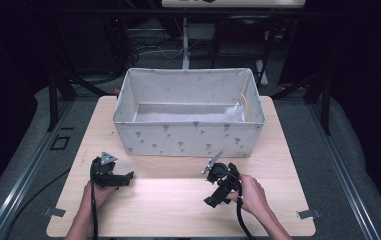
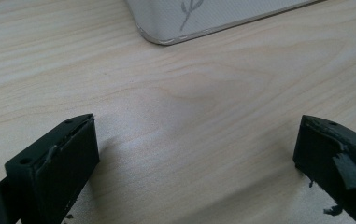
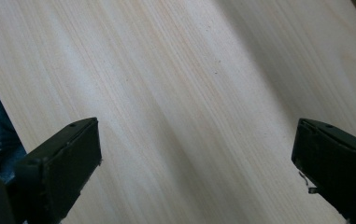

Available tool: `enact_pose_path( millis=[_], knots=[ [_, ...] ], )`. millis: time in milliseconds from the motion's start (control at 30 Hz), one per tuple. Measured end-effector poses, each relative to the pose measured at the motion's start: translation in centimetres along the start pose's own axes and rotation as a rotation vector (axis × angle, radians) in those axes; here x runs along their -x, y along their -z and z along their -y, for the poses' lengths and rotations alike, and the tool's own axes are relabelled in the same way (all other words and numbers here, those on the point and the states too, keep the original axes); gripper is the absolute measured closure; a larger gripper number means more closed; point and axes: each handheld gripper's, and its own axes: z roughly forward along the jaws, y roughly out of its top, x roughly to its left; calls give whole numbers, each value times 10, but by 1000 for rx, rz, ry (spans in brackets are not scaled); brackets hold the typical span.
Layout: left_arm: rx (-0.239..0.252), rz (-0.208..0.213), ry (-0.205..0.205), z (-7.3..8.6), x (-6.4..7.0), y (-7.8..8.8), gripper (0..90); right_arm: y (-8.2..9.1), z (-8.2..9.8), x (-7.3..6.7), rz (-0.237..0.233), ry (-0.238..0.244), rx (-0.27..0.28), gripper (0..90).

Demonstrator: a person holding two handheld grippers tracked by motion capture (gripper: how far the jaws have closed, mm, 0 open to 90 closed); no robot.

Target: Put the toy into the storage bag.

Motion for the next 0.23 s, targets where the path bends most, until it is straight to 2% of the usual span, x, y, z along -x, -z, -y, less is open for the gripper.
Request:
enact_pose_path(
  millis=[233],
  knots=[
    [2,1,2,0,0,0,2,-9,11,0,28,-16,25,39]
  ],
)
